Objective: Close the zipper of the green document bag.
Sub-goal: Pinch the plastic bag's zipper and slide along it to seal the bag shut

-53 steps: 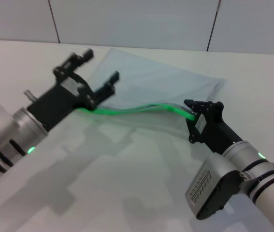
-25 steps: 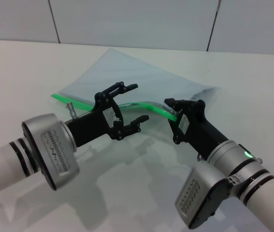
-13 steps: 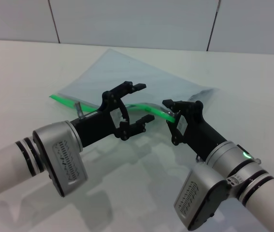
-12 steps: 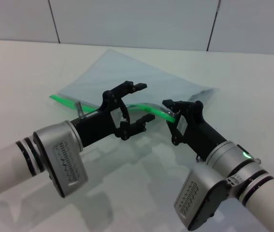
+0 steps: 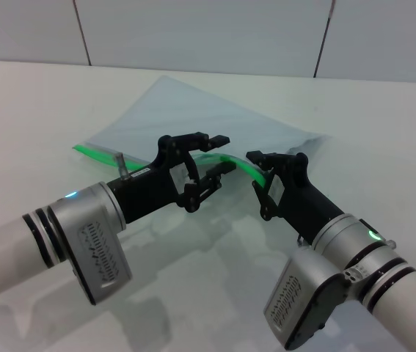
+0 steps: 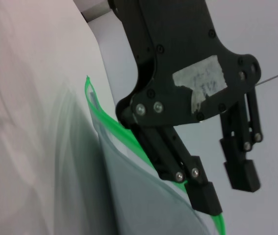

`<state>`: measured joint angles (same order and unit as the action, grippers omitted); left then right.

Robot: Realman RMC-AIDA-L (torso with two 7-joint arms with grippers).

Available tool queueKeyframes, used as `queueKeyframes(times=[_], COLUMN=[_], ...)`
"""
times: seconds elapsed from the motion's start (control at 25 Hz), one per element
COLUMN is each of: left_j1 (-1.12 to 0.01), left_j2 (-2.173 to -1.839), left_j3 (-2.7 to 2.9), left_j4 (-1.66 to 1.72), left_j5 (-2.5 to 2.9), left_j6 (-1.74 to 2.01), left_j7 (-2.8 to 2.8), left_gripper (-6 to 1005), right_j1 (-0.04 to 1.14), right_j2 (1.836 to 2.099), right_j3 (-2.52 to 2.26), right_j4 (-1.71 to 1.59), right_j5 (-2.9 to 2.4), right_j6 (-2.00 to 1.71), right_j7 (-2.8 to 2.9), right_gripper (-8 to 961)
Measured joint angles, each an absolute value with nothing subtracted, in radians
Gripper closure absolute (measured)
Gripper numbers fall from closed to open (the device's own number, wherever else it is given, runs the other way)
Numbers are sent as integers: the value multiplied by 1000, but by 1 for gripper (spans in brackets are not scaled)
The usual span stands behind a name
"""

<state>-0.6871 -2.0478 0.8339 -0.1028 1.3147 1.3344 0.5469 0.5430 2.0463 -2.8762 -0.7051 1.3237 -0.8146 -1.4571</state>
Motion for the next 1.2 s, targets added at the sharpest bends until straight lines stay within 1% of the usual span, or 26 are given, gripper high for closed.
queueKeyframes(times=[0.32,1.2], left_j1=[-687,-689], left_j2=[-2046,-2044], left_j3=[834,836], left_j4=[-103,-103], left_j5=[1315,1339], left_j6=[1328,1298], left_j7=[548,539], left_gripper=[661,661], right_j1=[544,552], right_j2=[2046,2048], right_j3=[-2876,-2876], right_j4=[-706,-706], right_j5=[1323,1276], right_j6=[-815,-821], right_j7=[-1457,-1450], right_gripper=[905,905])
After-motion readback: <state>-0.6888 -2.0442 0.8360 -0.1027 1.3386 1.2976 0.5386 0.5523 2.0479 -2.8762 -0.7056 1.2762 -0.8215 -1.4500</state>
